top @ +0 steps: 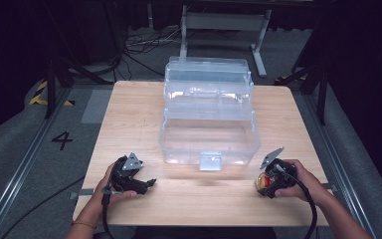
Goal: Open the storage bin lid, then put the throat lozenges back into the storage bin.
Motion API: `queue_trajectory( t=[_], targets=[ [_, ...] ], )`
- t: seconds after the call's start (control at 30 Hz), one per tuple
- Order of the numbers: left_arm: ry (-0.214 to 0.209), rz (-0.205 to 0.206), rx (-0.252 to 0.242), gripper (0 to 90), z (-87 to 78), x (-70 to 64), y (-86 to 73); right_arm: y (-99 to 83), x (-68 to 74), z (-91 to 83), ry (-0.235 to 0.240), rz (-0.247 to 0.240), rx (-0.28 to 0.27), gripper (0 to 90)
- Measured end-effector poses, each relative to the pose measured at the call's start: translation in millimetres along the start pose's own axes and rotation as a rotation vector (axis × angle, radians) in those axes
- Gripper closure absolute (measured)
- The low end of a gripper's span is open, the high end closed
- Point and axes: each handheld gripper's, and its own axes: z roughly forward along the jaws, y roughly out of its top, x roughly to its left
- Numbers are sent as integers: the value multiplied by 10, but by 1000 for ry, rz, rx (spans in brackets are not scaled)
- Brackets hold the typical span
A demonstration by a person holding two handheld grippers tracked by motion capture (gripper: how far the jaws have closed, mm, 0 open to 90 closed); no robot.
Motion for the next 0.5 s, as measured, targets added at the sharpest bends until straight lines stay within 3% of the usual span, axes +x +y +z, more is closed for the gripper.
queue_trajectory(
  t=[0.17,0.5],
  targets=[
    [1,-2,-1,158,1,-1,-1,10,-37,-63,-7,10,-22,202],
    [2,-3,-1,158,1,-2,-1,53,-70,-308,-25,-17,-44,202]
  ],
)
